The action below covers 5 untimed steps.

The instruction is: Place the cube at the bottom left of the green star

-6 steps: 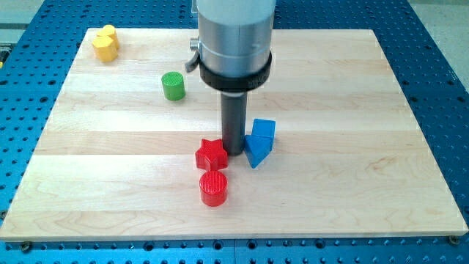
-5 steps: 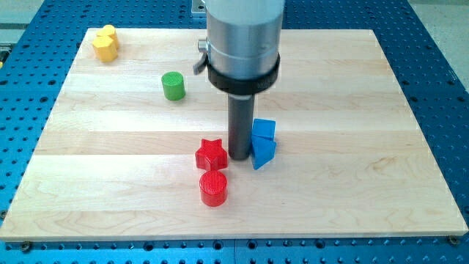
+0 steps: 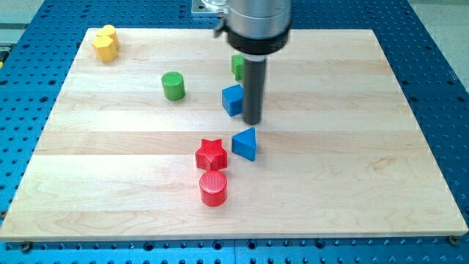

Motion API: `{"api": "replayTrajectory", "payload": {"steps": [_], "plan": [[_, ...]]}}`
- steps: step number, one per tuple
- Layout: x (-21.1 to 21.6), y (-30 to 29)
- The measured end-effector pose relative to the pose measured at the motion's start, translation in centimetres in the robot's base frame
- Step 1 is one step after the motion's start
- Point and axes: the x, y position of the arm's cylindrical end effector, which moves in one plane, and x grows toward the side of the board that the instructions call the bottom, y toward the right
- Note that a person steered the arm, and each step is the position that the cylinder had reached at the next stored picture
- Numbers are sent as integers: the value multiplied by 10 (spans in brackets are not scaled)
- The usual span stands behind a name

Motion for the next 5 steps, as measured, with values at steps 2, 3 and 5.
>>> {"api": "replayTrajectory", "payload": {"steps": [2,3,5], "plan": [[-50,-16],[-12,-18],[43,88]]}}
